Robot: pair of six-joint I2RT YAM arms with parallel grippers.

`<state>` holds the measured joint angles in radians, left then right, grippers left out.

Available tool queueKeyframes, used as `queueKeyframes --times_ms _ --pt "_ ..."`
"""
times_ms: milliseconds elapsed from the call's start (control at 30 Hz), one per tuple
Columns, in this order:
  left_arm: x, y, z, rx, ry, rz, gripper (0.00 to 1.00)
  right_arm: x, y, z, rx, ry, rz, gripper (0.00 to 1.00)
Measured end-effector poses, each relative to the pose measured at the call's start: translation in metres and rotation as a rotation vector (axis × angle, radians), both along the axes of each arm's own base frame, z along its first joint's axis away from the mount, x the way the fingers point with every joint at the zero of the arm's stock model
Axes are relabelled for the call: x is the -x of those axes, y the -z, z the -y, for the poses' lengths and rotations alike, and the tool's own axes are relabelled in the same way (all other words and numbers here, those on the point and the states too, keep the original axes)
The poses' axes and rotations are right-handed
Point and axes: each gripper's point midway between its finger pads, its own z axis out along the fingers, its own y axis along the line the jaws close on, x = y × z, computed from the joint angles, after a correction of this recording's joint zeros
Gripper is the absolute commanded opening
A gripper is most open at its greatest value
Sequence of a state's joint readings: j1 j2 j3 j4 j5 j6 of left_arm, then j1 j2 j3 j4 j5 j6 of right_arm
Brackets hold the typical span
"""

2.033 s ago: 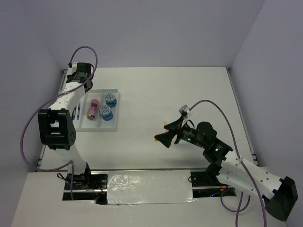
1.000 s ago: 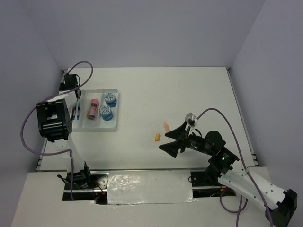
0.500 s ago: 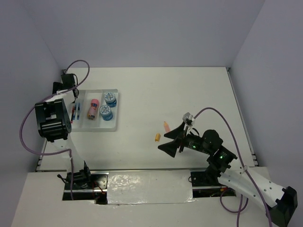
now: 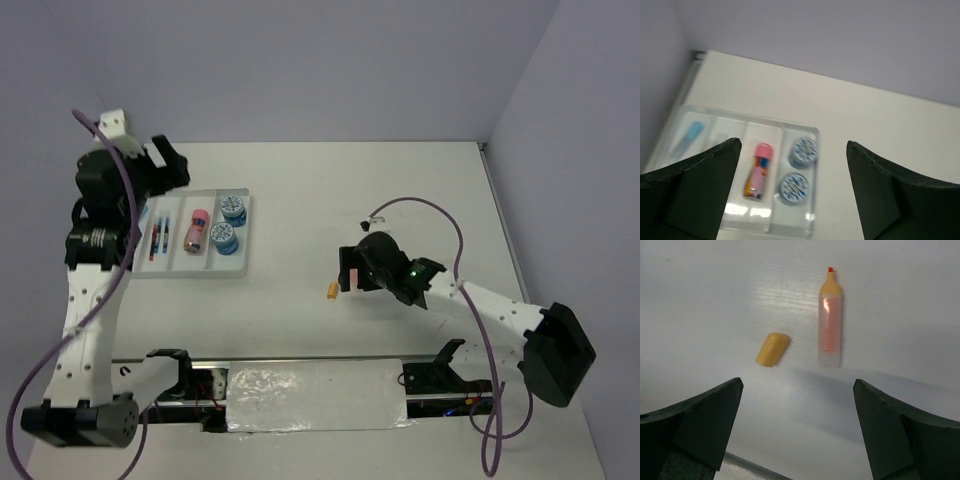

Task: Sort the stationery into containers
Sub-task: Place the pen in the storage box, then pick up the pen from the center of the board.

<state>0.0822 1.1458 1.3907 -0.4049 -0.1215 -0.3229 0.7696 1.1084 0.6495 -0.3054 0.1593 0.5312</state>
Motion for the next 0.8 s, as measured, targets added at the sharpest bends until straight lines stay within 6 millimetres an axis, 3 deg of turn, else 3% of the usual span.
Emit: queueKeyframes --times_ms 33,100,233,300,367,567,733,800 --pt "0.015 0.004 0.021 0.004 0.074 0.006 0.99 -0.004 0.002 0.003 0.041 0.021 -0.011 0.97" --pt "0.040 0.029 0.050 0.009 0.182 -0.029 0.99 -0.018 0.005 0.005 0.123 0.054 -0.026 0.93" --pt "0.083 0.123 0.078 -0.008 0.285 -0.247 0.99 -0.034 0.024 0.007 0.258 0.071 -0.072 0.72" --pt "0.104 0.156 0.084 -0.022 0.318 -0.344 0.99 -0.034 0.038 0.008 0.315 0.056 -0.113 0.71" --pt "0.118 0.162 0.084 -0.031 0.322 -0.354 0.99 -0.034 0.049 0.008 0.354 0.039 -0.144 0.67" --pt "0.129 0.130 0.077 -0.037 0.293 -0.197 0.99 -0.043 0.064 0.005 0.412 0.010 -0.195 0.56" --pt "0.125 0.145 0.079 -0.040 0.299 -0.239 0.99 -0.044 0.081 0.009 0.423 0.005 -0.254 0.40" --pt "0.123 0.153 0.079 -0.041 0.298 -0.261 0.99 -0.046 0.082 0.006 0.408 -0.002 -0.255 0.11"
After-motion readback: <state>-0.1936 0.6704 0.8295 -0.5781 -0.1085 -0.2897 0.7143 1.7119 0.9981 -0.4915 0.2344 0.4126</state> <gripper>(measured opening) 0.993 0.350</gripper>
